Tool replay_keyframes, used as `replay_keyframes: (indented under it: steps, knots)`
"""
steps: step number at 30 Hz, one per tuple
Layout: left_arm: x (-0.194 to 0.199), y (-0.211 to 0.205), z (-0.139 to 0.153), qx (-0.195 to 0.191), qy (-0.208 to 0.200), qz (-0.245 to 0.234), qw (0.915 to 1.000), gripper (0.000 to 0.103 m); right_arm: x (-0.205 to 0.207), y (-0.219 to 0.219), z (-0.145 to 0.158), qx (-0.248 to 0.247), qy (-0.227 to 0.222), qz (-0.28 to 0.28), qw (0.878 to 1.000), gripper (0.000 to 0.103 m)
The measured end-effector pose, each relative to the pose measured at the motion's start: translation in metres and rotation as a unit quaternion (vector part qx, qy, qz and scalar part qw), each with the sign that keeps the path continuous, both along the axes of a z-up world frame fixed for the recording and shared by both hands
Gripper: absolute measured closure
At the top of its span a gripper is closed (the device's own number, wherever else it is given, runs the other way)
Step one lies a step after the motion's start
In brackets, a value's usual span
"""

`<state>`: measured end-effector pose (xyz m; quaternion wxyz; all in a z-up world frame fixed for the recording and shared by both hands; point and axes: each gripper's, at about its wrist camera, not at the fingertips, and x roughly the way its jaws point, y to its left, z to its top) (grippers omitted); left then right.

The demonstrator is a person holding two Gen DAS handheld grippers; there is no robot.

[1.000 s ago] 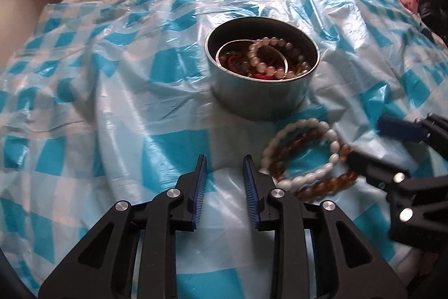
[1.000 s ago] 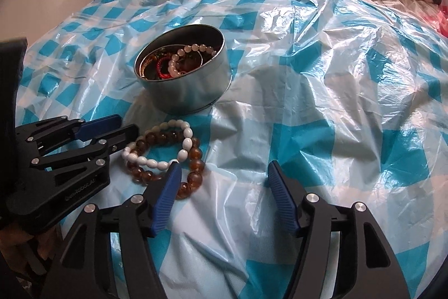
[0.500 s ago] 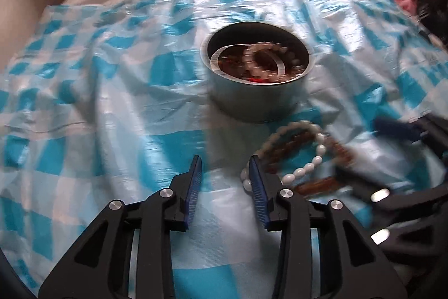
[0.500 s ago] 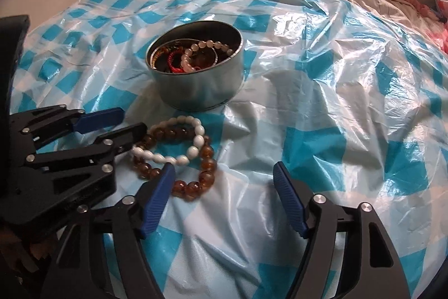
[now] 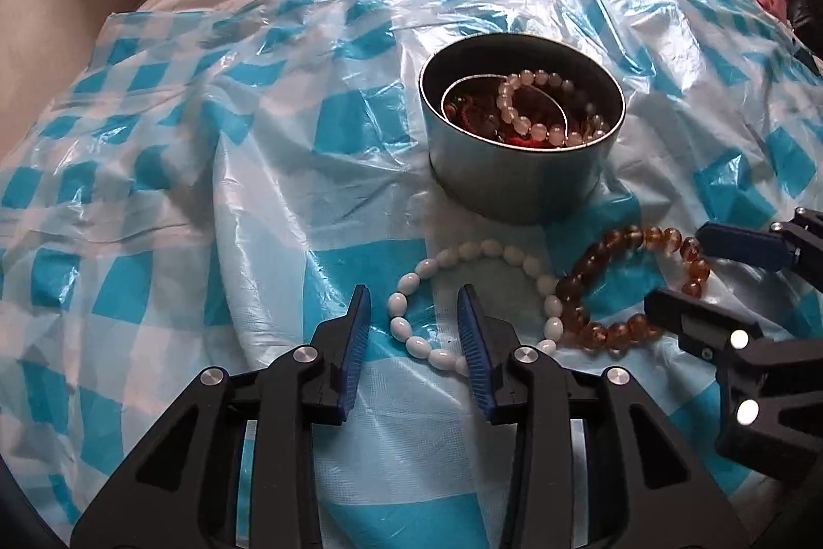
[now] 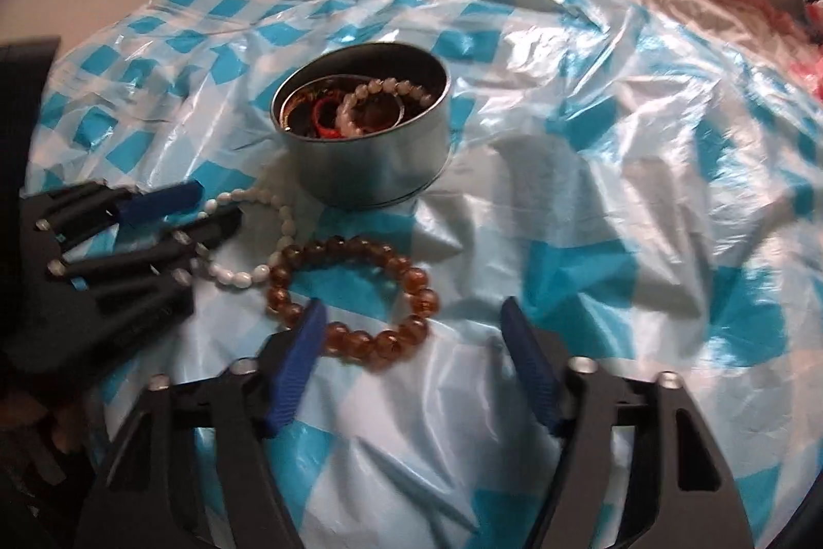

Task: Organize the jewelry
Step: 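Grasp the white bead bracelet with the left gripper while the right gripper grasps the amber bracelet, then carry the white and amber bead bracelets over the steel tin with both grippers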

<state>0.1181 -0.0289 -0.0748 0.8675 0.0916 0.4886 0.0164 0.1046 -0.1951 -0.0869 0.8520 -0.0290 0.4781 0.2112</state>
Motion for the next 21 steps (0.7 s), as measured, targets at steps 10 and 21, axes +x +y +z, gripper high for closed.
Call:
replay_keyframes:
  steps: [10,21]
  knots:
    - [-0.004,0.022,0.011,-0.152,0.008,0.003,0.9884,0.096,0.004,-0.017,-0.001,0.090,0.041,-0.011,0.995,0.091]
    - [-0.012,0.026,0.035,-0.239,-0.039,-0.023,0.9699,0.096,0.004,-0.038,0.016,0.198,0.033,-0.017,0.979,0.091]
